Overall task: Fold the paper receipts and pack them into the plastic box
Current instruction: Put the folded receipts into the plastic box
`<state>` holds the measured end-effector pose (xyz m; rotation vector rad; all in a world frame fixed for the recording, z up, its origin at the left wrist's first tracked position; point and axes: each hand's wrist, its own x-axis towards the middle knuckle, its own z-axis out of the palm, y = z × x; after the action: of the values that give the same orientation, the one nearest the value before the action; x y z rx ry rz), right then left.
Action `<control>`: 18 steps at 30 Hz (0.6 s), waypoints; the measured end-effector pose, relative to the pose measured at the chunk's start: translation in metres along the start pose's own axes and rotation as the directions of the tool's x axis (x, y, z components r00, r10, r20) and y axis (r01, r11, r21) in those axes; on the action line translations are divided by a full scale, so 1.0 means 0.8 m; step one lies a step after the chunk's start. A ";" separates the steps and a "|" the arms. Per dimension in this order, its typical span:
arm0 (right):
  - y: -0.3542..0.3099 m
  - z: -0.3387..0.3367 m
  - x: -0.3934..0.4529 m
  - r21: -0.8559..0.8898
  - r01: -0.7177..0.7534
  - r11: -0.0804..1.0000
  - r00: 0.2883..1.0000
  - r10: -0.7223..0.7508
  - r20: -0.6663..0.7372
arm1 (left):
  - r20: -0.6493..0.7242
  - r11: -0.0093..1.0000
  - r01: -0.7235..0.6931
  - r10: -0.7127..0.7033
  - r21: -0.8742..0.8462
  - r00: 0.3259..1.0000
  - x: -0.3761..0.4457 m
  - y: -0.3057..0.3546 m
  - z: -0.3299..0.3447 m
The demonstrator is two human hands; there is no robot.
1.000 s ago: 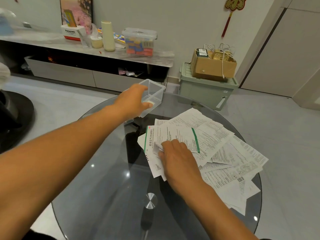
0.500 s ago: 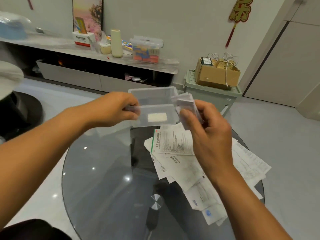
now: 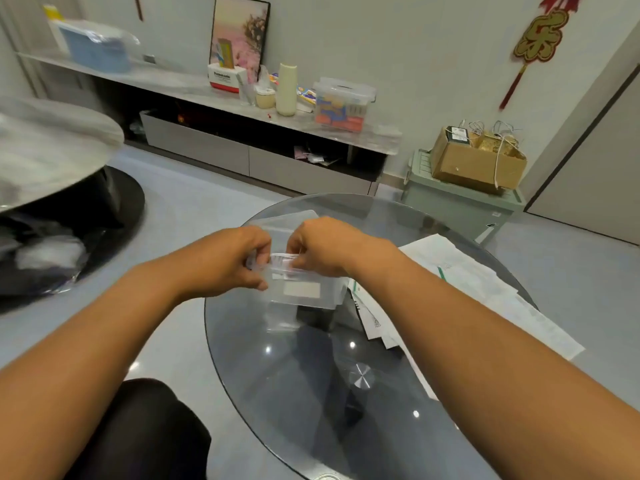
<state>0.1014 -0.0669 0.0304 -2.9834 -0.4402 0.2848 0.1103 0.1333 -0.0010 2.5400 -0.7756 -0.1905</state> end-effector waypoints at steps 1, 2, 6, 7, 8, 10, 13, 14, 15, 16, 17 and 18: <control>-0.004 0.004 0.006 0.033 -0.007 0.999 0.999 0.006 0.032 | -0.020 1.000 0.011 -0.011 -0.015 1.000 -0.002 -0.006 0.003; -0.008 0.007 0.012 0.060 -0.016 0.998 0.999 0.013 0.052 | -0.047 0.999 0.015 -0.017 -0.034 0.999 -0.004 -0.011 0.006; -0.018 0.011 0.032 0.102 -0.059 0.993 0.992 0.047 0.119 | -0.106 0.999 -0.010 0.006 -0.032 0.994 -0.004 -0.020 0.017; -0.021 0.010 0.036 0.079 -0.064 0.995 0.988 0.052 0.143 | -0.100 1.000 -0.017 0.017 0.001 0.995 -0.003 -0.021 0.020; -0.025 0.008 0.038 0.046 -0.066 0.997 0.984 0.057 0.171 | -0.093 0.999 -0.017 0.020 0.030 0.995 -0.002 -0.023 0.022; -0.031 0.006 0.041 0.026 -0.091 0.996 0.965 0.082 0.249 | -0.077 0.997 -0.014 0.020 0.078 0.997 0.000 -0.027 0.024; -0.026 0.011 0.044 0.249 -0.246 0.937 0.902 0.127 0.413 | -0.048 0.983 -0.030 0.040 0.183 0.998 0.002 -0.026 0.026; -0.022 0.014 0.045 0.315 -0.292 0.903 0.890 0.135 0.436 | -0.037 0.974 -0.037 0.047 0.225 0.998 0.002 -0.024 0.026; -0.017 0.017 0.046 0.357 -0.324 0.876 0.887 0.150 0.436 | -0.028 0.964 -0.042 0.051 0.264 0.998 0.002 -0.022 0.028; -0.014 0.018 0.046 0.382 -0.350 0.856 0.889 0.175 0.423 | -0.025 0.953 -0.048 0.058 0.300 0.998 0.002 -0.020 0.028; -0.013 0.018 0.047 0.390 -0.372 0.842 0.888 0.201 0.413 | -0.022 0.942 -0.051 0.062 0.333 0.998 0.002 -0.019 0.029; -0.015 0.017 0.048 0.381 -0.392 0.837 0.882 0.223 0.416 | -0.019 0.932 -0.049 0.060 0.359 0.998 0.002 -0.018 0.028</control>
<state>0.1312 -0.0429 0.0126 -2.5145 0.0980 0.8440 0.1131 0.1340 -0.0280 2.8489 -0.9416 0.0110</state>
